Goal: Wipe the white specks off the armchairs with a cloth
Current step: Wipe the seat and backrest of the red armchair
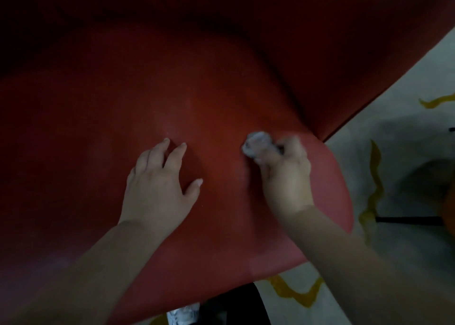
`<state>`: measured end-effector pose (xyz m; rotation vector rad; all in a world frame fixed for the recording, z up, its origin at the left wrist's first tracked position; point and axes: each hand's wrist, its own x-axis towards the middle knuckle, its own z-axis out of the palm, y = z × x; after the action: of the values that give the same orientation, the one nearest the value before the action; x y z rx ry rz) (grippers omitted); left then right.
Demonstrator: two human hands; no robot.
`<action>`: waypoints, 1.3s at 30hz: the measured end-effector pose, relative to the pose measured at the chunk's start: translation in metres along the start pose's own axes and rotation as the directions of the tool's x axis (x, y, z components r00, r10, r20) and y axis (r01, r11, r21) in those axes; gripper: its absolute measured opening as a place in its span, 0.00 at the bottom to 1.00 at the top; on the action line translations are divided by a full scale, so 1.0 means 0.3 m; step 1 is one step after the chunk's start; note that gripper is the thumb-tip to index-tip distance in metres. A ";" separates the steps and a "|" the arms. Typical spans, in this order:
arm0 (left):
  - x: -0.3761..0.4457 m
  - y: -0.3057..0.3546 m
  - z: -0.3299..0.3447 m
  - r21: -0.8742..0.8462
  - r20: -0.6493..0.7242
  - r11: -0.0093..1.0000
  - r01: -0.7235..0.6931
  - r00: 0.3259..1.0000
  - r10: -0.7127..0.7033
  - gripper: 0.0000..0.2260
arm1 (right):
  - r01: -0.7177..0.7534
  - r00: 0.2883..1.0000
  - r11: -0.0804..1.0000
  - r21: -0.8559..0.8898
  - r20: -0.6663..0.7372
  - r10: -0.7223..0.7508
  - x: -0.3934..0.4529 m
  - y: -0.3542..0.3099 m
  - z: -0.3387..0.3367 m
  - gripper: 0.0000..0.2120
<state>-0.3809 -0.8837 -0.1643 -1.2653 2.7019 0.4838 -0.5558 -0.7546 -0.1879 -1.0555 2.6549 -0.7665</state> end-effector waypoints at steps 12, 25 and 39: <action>-0.039 0.026 0.012 0.011 0.002 1.000 -0.020 1.000 0.020 0.33 | -0.019 1.000 0.988 0.155 -0.018 0.022 -0.237 -0.060 -0.002 0.13; -0.025 -0.033 -0.017 0.006 0.019 1.000 -0.025 1.000 0.024 0.29 | 0.070 0.997 0.996 0.051 -0.034 -0.068 -0.239 -0.107 0.056 0.18; 0.094 -0.124 -0.044 -0.001 -0.089 0.997 0.077 0.993 -0.077 0.26 | 0.209 0.976 0.971 0.119 0.031 -0.214 0.134 -0.165 0.110 0.16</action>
<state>-0.3702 -0.9309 -0.1674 -1.4167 2.7116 0.4247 -0.5446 -0.8256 -0.1891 -1.3218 2.4556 -0.9130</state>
